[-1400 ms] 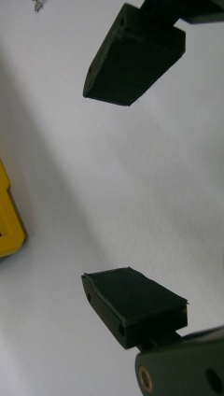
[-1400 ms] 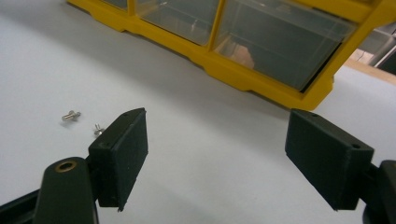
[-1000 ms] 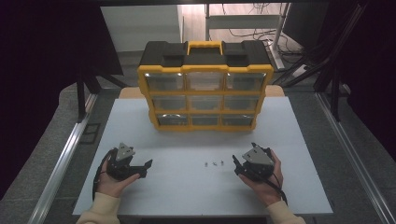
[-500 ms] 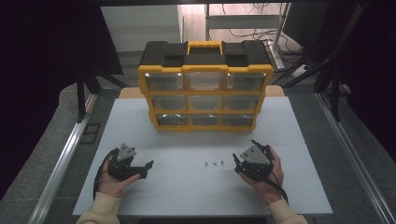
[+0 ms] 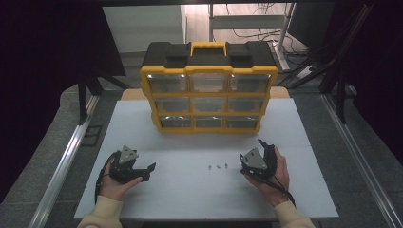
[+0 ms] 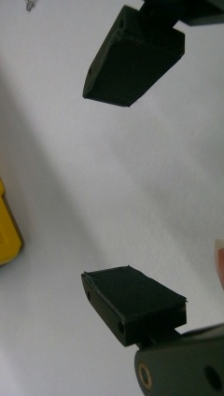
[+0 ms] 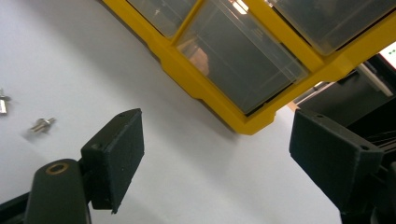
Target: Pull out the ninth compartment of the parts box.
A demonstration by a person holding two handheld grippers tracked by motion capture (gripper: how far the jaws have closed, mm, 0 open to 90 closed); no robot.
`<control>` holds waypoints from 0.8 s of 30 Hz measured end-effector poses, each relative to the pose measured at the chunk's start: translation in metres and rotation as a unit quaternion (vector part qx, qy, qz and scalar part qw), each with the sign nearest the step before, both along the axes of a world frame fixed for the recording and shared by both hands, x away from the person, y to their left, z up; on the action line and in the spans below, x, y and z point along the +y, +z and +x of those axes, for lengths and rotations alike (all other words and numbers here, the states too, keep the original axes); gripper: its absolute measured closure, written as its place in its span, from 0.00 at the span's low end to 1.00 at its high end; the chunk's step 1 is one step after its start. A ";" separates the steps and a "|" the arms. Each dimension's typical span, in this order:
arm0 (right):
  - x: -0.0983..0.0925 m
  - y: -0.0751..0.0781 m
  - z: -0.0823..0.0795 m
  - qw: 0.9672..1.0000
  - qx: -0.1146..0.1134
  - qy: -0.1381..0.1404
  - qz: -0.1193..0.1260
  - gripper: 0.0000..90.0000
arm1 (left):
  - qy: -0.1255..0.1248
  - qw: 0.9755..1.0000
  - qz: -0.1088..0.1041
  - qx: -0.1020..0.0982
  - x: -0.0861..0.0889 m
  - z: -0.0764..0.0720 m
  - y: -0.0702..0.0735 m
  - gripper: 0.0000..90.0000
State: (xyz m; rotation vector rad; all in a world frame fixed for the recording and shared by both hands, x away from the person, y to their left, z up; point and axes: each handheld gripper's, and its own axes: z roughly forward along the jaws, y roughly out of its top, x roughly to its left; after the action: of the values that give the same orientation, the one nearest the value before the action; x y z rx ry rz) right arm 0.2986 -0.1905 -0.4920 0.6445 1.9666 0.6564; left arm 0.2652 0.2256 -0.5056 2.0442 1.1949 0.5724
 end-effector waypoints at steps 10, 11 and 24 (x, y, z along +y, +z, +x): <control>0.006 -0.003 0.007 0.999 -0.018 0.001 -0.038 0.22 | 0.005 1.000 0.004 -0.002 -0.002 0.002 -0.002 0.15; 0.006 -0.003 0.008 0.999 -0.019 0.003 -0.042 0.22 | 0.006 1.000 0.006 -0.001 -0.002 0.002 -0.002 0.15; 0.011 0.000 0.028 0.998 -0.032 -0.005 -0.054 0.23 | 0.005 1.000 0.007 0.008 -0.002 0.005 -0.003 0.15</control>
State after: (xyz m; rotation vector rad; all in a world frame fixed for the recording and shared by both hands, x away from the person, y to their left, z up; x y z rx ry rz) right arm 0.3262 -0.1794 -0.4923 0.5597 1.9248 0.5538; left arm 0.2704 0.2232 -0.5084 2.0586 1.2135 0.5721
